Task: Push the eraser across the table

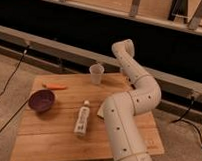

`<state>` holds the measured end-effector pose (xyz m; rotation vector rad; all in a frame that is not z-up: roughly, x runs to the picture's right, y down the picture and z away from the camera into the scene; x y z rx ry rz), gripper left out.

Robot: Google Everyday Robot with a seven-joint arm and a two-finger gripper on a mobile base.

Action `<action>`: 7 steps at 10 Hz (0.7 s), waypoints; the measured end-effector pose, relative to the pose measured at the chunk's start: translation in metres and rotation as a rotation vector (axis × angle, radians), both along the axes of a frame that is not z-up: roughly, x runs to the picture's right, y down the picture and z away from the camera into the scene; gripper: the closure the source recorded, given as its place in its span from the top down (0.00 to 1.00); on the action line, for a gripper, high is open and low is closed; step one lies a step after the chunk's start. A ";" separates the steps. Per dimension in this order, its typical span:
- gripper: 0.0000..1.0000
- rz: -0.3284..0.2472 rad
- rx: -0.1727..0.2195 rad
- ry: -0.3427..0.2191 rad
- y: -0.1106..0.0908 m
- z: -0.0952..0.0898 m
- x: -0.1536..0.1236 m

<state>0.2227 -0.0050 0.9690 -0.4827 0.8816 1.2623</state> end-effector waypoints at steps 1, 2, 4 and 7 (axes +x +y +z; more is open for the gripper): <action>0.60 0.001 0.000 0.001 0.000 0.000 0.001; 0.60 -0.001 0.000 -0.001 0.000 0.000 -0.001; 0.60 -0.002 -0.001 -0.002 0.000 0.001 -0.002; 0.60 -0.002 -0.001 -0.001 0.000 0.001 -0.002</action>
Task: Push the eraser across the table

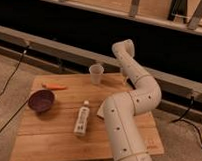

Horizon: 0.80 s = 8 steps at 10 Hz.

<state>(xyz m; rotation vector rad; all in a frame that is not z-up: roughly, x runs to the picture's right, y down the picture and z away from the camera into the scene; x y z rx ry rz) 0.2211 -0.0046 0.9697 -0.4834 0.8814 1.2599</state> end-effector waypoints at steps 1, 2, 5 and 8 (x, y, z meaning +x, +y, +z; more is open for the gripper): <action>0.60 0.000 0.000 0.000 0.000 0.000 0.000; 0.60 0.001 0.000 0.001 0.000 0.000 0.001; 0.60 -0.001 -0.006 0.003 0.004 0.002 0.002; 0.60 -0.010 -0.017 0.014 0.020 0.015 0.010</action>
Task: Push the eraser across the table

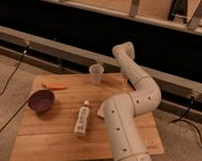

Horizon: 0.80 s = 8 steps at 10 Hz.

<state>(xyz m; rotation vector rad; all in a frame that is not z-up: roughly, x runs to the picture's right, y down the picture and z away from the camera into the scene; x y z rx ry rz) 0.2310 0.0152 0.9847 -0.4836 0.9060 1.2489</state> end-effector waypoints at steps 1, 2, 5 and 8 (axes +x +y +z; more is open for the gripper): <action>0.60 -0.007 -0.002 0.002 0.005 0.005 0.002; 0.60 -0.015 0.000 0.006 0.006 0.007 0.005; 0.60 -0.062 0.004 0.039 -0.003 0.000 0.022; 0.60 -0.106 0.002 0.080 -0.011 -0.009 0.036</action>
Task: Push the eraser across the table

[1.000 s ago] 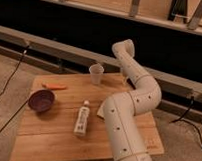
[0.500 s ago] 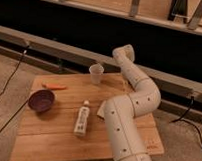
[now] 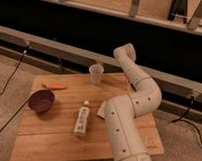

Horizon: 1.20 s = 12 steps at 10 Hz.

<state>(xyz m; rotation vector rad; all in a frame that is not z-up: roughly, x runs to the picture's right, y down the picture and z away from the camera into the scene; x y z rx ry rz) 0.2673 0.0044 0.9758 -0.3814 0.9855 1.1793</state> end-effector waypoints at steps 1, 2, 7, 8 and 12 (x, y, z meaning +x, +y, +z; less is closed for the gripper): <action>0.60 -0.005 0.000 0.005 0.000 0.000 0.001; 0.60 -0.003 0.002 0.001 -0.001 0.000 -0.001; 0.60 0.044 0.011 -0.083 -0.019 -0.009 -0.042; 0.60 0.047 0.011 -0.081 -0.019 -0.010 -0.039; 0.60 0.099 0.027 -0.170 -0.027 -0.004 -0.101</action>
